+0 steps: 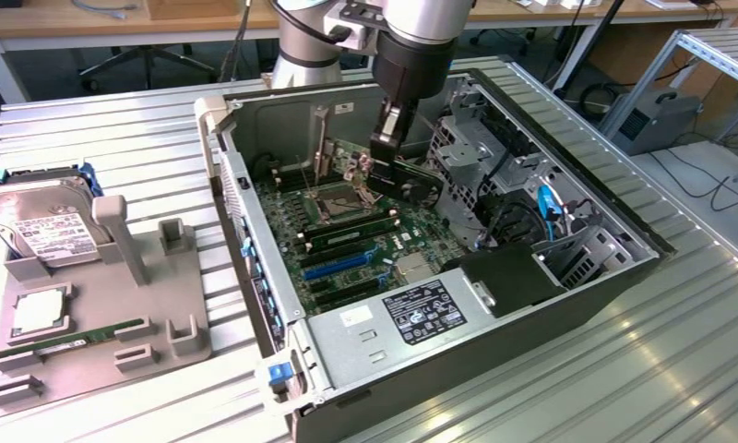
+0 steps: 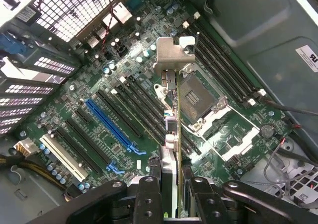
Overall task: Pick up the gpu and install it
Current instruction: 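Insert the gpu into the slot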
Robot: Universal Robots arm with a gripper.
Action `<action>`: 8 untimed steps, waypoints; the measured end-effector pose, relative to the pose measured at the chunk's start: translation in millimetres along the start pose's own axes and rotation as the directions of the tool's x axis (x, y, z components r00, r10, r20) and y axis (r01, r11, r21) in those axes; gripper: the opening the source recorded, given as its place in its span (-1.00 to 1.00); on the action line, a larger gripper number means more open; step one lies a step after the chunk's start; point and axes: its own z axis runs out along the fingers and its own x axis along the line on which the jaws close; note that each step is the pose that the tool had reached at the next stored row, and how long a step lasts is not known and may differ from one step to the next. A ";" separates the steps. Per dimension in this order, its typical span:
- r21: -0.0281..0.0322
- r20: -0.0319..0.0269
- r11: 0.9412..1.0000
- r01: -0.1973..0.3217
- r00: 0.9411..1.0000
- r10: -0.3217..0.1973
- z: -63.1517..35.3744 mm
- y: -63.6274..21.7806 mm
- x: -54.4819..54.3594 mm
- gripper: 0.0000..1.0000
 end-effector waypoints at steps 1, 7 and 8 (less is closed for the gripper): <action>0.000 0.000 1.000 0.005 1.000 -0.005 0.0 0.0 0.0 -0.47; 0.000 -0.001 0.999 0.034 0.999 -0.034 0.1 0.0 0.0 -0.47; 0.000 -0.001 0.999 0.039 0.999 -0.039 0.1 0.0 0.0 -0.47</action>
